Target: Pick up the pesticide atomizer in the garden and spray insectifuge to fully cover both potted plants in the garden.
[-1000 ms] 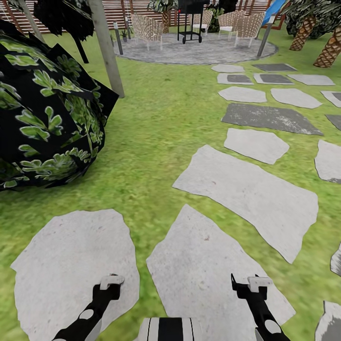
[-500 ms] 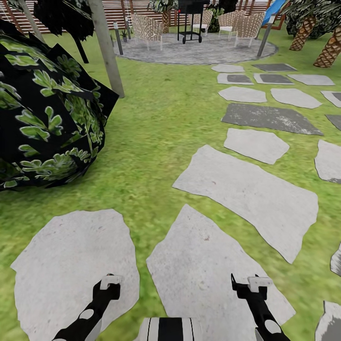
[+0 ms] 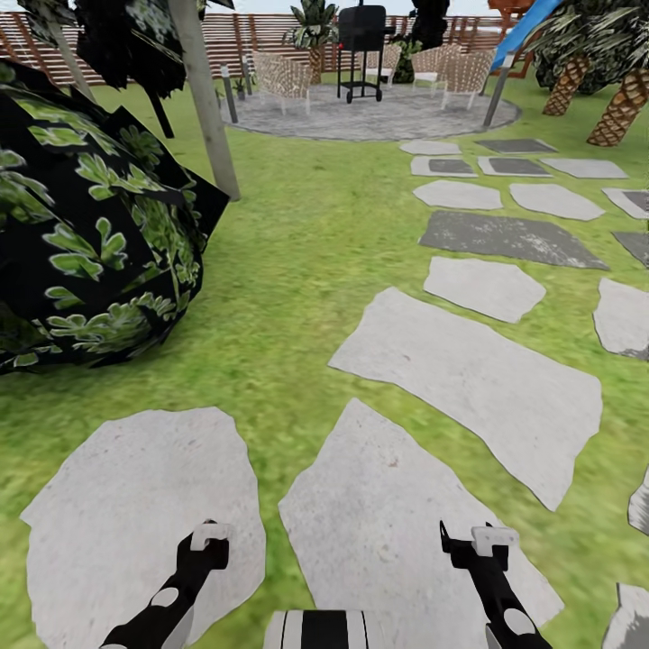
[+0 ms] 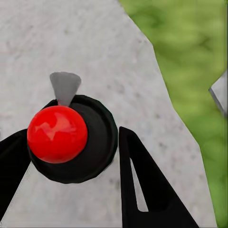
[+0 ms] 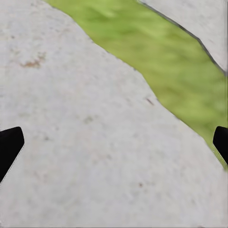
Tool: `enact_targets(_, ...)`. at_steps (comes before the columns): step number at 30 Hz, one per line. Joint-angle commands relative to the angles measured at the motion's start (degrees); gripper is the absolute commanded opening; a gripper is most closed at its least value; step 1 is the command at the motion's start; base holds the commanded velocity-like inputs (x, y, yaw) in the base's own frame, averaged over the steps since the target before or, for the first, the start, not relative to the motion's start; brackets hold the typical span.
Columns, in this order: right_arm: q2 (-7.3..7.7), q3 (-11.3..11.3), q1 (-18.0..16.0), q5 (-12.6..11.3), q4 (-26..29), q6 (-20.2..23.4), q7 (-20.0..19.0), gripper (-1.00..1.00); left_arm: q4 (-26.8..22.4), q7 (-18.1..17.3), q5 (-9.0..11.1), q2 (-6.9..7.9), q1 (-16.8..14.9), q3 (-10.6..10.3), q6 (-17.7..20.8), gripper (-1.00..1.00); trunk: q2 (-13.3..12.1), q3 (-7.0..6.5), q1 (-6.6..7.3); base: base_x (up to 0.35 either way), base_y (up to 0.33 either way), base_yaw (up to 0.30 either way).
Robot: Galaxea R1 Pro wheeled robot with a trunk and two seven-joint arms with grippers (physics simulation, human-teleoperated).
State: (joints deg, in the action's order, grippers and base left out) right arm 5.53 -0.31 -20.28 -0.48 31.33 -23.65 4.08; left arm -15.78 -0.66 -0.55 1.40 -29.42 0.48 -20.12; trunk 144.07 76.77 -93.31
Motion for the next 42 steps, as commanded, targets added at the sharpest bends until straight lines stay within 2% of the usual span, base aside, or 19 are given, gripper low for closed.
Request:
enact_targets(1,0.0,0.05,-0.02,-0.04,-0.04,-0.17,0.14,1.0,0.05,-0.04,-0.06,0.0,-0.02,0.05,-0.19,-1.0,0.0,-0.19,0.03,0.0,0.0,0.0)
enact_targets(13,0.0,0.12,-0.02,0.06,-0.2,-0.17,0.07,1.0,-0.48,0.27,-0.06,0.0,-0.02,0.05,-0.13,-1.0,-0.16,-2.85,0.34,0.0,0.0,0.0)
enact_targets(17,0.12,0.14,1.17,1.5,-0.65,-0.38,0.05,1.0,-0.33,0.69,-0.06,-0.29,0.67,0.05,-0.17,-1.0,-0.22,-3.74,0.45,0.0,0.0,0.0)
enact_targets(26,-0.05,-0.04,2.73,1.84,-3.5,-1.01,0.35,1.0,-0.39,0.83,-0.03,-0.52,5.19,0.14,-0.12,-1.0,-0.34,-5.73,0.68,0.0,0.0,0.0)
enact_targets(27,-0.01,-0.1,2.72,1.78,-4.83,-1.08,0.39,1.0,-0.28,0.83,0.06,-0.37,5.84,0.18,-0.1,-1.0,-0.35,-5.99,0.7,0.0,0.0,-0.106)
enact_targets(28,0.0,-0.1,2.73,1.8,-6.09,-1.13,0.35,1.0,-0.34,0.79,1.19,-0.15,7.22,0.22,-0.1,-1.0,-0.36,-6.27,0.73,0.0,0.0,-0.212)
enact_targets(42,-0.17,-0.04,2.73,1.8,-8.25,-1.13,0.36,1.0,-0.21,0.75,1.52,-0.08,7.45,0.2,-0.11,-1.0,-0.55,-10.31,1.09,0.0,0.0,-0.221)
